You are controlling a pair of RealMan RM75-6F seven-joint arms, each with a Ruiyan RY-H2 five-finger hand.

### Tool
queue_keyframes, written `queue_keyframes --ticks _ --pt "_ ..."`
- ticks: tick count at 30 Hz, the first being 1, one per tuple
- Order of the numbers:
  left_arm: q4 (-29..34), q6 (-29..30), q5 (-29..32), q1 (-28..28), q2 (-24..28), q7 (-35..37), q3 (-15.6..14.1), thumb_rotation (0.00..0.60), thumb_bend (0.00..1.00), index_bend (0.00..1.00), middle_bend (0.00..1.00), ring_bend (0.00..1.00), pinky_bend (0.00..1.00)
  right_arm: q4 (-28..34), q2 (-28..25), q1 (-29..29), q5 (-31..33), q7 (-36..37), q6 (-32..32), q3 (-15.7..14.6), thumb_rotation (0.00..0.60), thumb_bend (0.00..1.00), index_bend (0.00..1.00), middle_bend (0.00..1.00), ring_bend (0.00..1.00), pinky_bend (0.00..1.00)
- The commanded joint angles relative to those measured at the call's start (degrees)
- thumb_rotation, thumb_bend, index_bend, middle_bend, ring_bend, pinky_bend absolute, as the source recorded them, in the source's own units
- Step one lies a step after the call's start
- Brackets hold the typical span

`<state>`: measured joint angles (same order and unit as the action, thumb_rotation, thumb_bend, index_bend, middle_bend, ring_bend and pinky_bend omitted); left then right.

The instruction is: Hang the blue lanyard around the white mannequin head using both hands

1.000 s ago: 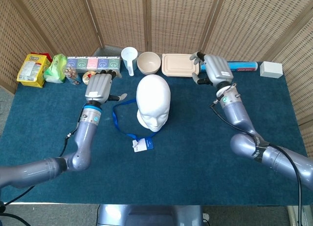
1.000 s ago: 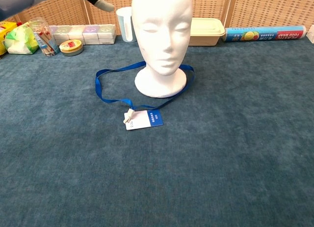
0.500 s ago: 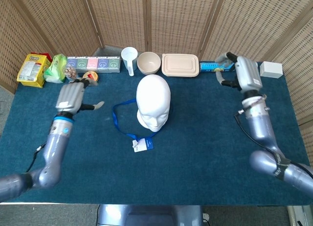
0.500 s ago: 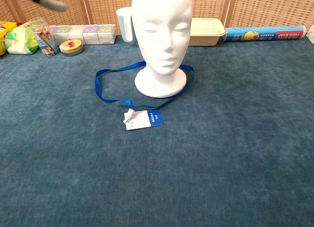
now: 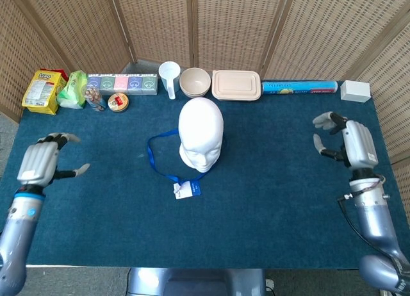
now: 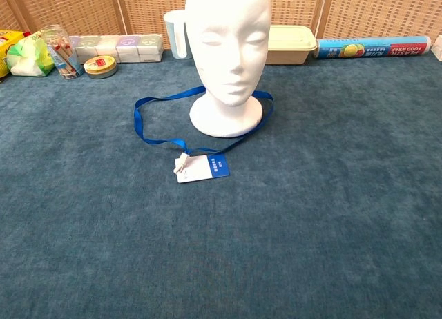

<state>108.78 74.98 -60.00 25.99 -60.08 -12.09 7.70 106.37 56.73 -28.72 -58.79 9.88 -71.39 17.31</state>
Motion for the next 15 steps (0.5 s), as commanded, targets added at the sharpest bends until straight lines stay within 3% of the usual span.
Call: queue_keyframes --ticks 1,7,15 --pt "0.9 3.9 -5.6 -4.4 2.6 2.2 -4.0 0.468 0.18 0.33 0.32 0.23 0.27 0.8 -1.2 4.1 -4.3 1.3 -2.8 -3.1 0.596 0.44 0.41 0.45 0.43 0.43" --pt "-0.2 9.3 -11.5 -10.0 3.4 4.2 -7.2 0.471 0.18 0.35 0.32 0.23 0.27 1.7 -1.9 9.6 -8.8 1.9 -6.8 -6.9 0.596 0.44 0.42 0.46 0.43 0.43" --pt "0.1 15.9 -17.1 -16.6 3.1 4.8 -10.3 0.473 0.18 0.38 0.32 0.23 0.27 2.3 -2.3 14.0 -11.3 -2.7 -10.4 -9.8 0.597 0.44 0.42 0.46 0.43 0.43"
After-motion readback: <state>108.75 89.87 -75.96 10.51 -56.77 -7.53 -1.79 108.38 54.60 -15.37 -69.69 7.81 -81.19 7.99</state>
